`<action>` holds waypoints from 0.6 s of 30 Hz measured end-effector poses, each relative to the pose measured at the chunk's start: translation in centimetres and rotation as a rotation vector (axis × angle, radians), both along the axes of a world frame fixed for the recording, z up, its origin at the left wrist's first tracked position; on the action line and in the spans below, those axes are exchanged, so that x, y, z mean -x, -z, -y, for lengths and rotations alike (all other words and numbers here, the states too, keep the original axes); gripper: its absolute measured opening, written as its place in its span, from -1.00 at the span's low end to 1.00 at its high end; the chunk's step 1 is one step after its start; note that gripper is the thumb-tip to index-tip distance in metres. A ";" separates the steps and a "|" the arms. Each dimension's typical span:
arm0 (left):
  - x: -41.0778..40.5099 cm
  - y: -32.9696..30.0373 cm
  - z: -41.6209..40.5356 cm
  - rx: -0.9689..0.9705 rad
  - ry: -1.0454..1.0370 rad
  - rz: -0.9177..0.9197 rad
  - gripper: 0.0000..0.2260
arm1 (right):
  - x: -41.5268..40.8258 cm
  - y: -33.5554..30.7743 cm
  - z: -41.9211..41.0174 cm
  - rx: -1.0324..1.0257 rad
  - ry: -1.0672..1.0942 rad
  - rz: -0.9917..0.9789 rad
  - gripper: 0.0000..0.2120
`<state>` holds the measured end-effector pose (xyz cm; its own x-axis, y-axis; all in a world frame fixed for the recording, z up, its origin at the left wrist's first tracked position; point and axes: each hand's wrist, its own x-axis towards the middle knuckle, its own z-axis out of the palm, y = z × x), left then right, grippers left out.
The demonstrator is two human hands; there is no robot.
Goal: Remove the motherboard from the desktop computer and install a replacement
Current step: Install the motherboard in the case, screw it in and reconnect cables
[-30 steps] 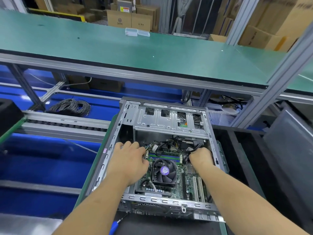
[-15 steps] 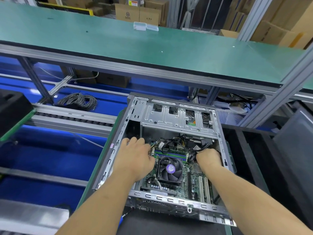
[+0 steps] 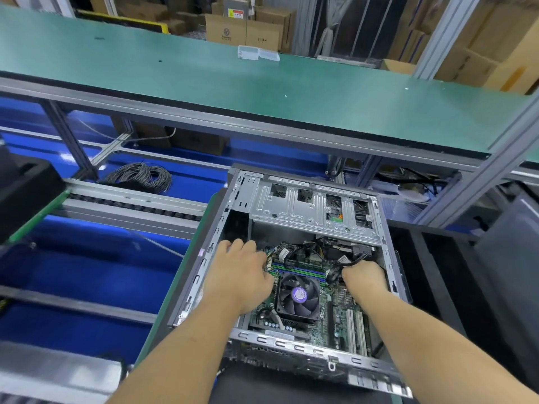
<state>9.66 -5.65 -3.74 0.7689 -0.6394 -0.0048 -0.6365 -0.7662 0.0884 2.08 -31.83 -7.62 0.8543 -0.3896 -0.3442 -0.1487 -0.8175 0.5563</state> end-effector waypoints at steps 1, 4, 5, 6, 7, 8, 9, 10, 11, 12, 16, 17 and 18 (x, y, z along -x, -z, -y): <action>0.0 0.0 0.0 0.003 -0.004 0.001 -0.62 | 0.0 0.1 0.0 -0.005 0.007 0.001 -0.70; 0.0 0.2 0.0 0.008 -0.025 -0.002 -0.57 | 0.0 0.2 0.1 -0.025 0.028 0.004 -0.71; 0.0 0.2 0.0 0.008 -0.028 0.004 -0.56 | 0.0 0.3 0.0 -0.029 0.029 0.006 -0.70; 0.0 0.1 0.0 0.004 -0.031 0.005 -0.55 | -0.1 0.2 0.0 -0.033 0.034 0.006 -0.70; 0.1 0.0 0.1 -0.002 -0.036 0.001 -0.54 | -0.1 0.1 0.0 -0.033 0.041 0.001 -0.70; 0.2 0.0 0.1 -0.006 -0.044 -0.002 -0.54 | -0.1 0.0 -0.2 -0.034 0.044 -0.004 -0.70; 0.1 0.0 0.1 -0.006 -0.046 0.004 -0.53 | -0.1 0.0 -0.3 -0.037 0.044 -0.001 -0.69; 0.2 0.0 0.1 -0.010 -0.045 0.007 -0.52 | -0.1 0.1 -0.3 -0.042 0.044 0.001 -0.68; 0.1 -0.1 0.1 -0.014 -0.050 0.007 -0.51 | -0.1 0.1 -0.4 -0.047 0.044 0.000 -0.68; 0.1 -0.1 0.1 -0.018 -0.057 0.001 -0.50 | 0.0 0.1 -0.3 -0.055 0.048 0.001 -0.69; 0.3 -0.2 0.2 -0.024 -0.067 -0.005 -0.46 | -0.1 0.2 -0.1 -0.065 0.038 0.014 -0.69; 0.2 -0.2 0.2 -0.031 -0.067 -0.004 -0.46 | -0.2 0.3 -0.1 -0.064 0.030 0.012 -0.69; 0.3 -0.3 0.2 -0.038 -0.061 -0.001 -0.46 | -0.1 0.3 -0.2 -0.068 0.029 0.014 -0.69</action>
